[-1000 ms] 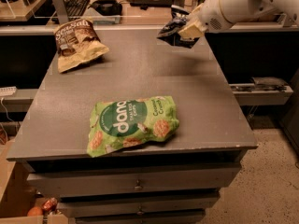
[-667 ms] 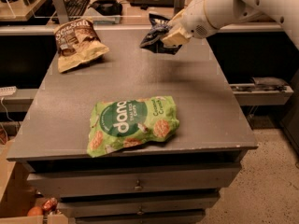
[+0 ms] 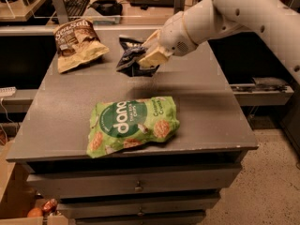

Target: Move blue chip bag near green rice chip bag

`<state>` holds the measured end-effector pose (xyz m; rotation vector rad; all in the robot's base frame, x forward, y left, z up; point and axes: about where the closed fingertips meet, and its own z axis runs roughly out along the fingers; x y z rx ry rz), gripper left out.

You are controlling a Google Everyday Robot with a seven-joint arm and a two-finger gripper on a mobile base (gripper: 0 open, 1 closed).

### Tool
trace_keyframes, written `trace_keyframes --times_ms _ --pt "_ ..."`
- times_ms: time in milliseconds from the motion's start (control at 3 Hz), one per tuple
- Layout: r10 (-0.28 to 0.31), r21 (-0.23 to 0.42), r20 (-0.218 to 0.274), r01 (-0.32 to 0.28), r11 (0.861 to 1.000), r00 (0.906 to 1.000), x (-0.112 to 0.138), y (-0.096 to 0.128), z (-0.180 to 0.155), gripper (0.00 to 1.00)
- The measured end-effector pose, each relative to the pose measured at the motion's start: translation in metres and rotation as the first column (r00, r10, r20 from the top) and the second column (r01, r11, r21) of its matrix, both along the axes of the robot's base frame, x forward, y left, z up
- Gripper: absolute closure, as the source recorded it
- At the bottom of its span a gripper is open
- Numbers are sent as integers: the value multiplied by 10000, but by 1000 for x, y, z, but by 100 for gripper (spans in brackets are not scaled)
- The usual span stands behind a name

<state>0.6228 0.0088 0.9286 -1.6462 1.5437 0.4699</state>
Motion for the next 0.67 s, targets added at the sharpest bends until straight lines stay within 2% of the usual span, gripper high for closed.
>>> trace_keyframes --times_ms 333,667 --pt "803 186 -1082 -788 9967 9909 -26 23 -17 82" --pt "1168 241 -1761 -1143 9932 9774 -39 33 -27 59"
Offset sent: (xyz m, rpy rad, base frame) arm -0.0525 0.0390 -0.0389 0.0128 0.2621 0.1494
